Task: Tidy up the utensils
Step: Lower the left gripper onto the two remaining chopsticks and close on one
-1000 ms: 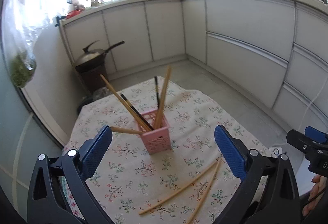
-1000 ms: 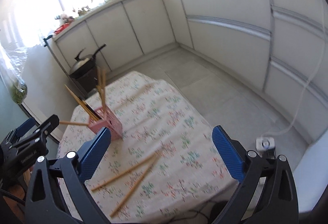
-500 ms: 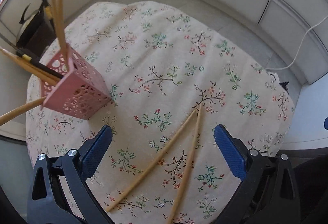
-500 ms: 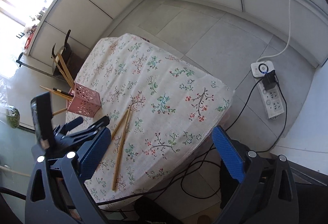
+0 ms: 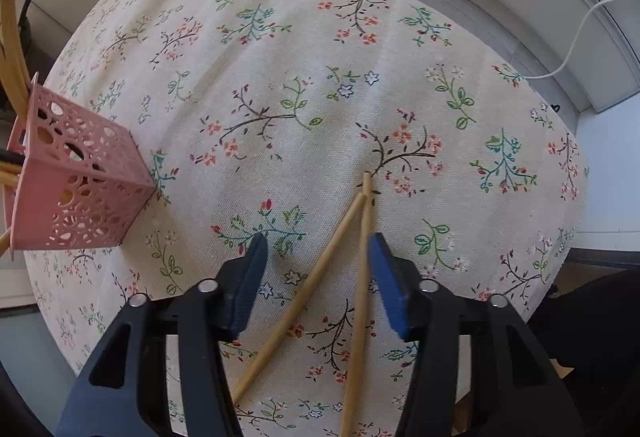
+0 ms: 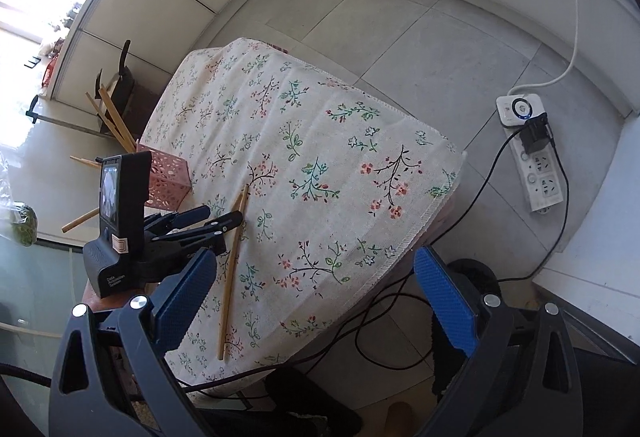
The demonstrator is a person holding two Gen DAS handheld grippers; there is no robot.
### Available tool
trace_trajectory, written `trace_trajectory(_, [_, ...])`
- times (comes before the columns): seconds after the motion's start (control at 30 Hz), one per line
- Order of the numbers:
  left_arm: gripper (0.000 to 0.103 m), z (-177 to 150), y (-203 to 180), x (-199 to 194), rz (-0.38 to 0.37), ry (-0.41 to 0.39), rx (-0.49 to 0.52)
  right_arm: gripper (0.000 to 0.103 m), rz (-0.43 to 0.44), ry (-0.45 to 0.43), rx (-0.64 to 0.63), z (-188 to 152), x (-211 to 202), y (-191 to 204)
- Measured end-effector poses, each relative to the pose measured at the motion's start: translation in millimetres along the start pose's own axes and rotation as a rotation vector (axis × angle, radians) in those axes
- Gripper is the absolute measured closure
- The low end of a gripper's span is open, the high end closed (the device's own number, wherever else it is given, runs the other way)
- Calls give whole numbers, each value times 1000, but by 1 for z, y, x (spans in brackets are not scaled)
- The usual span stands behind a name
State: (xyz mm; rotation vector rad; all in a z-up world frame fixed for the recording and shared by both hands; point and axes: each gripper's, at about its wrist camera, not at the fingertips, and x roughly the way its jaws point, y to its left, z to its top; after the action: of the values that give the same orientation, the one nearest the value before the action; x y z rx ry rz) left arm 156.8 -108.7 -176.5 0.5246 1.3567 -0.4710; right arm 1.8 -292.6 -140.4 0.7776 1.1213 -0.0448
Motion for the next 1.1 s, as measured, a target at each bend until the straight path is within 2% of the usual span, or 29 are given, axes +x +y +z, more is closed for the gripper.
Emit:
trace_trajectory(0.17, [60, 1, 2, 5, -34, 9, -11, 7, -15, 4, 4, 0, 3, -1])
trace_trajectory(0.27, [58, 2, 16, -8, -145, -17, -73, 7, -16, 3, 5, 0, 3, -1])
trace_trajectory(0.37, [55, 0, 28, -23, -192, -53, -99, 7, -18, 1, 12, 0, 4, -2])
trace_trajectory(0.57, [59, -4, 32, -9, -132, -4, -77, 7, -27, 18, 9, -1, 9, -1])
trace_trajectory(0.63, [70, -4, 30, -1, -111, 12, -61, 7, -35, 8, 6, -1, 9, 1])
trace_trajectory(0.7, [72, 0, 24, 4, -97, 16, -41, 7, -44, 4, 2, -1, 10, 3])
trace_trajectory(0.77, [73, 3, 18, 6, -72, 0, -5, 7, -59, 6, 3, 0, 14, 5])
trace_trajectory(0.8, [79, 7, 14, 6, -64, -8, 13, 7, -63, 11, 7, 1, 16, 6])
trace_trajectory(0.83, [91, 9, 14, 6, -66, -19, 16, 7, -66, 16, 13, 2, 18, 8])
trace_trajectory(0.9, [94, 14, 7, 11, -83, -37, 0, 7, -72, 25, 17, 8, 23, 16])
trace_trajectory(1.0, [99, 3, 13, 3, -70, -65, 12, 7, -107, 28, -23, 18, 34, 37])
trace_trajectory(1.1, [99, -19, 26, -20, -54, -104, 6, 7, -119, 97, -35, 30, 61, 57])
